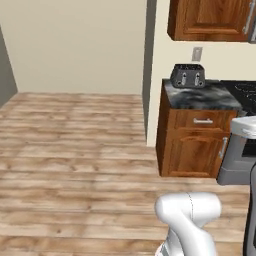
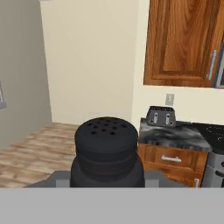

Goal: Collect the paprika, ketchup, and shaker from the cabinet and place them next to the stove.

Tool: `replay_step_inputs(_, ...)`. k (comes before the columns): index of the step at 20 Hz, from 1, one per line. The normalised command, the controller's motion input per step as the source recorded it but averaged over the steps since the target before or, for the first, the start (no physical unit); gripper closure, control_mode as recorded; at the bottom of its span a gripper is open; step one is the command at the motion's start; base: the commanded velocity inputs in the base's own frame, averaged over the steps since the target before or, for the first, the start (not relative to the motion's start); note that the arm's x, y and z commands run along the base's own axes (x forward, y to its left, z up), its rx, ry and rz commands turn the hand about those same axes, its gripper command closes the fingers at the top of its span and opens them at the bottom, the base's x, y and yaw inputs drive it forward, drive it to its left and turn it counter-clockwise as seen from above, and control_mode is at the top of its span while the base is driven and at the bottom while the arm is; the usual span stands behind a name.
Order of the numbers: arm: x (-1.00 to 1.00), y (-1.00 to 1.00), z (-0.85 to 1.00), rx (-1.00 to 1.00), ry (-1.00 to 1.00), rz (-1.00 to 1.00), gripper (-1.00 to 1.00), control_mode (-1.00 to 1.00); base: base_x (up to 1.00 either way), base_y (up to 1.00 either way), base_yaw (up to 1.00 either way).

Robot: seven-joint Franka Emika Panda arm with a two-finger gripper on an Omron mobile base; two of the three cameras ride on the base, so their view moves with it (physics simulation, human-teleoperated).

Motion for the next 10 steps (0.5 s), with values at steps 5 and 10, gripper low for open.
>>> replay_step_inputs(5,0.0,0.0,0.0,0.0,0.0,0.0,1.0,1.0,0.0,-0.98,-0.21)
replay_step_inputs(10,0.0,0.0,0.0,0.0,0.0,0.0,1.0,1.0,0.1,-0.94,-0.16)
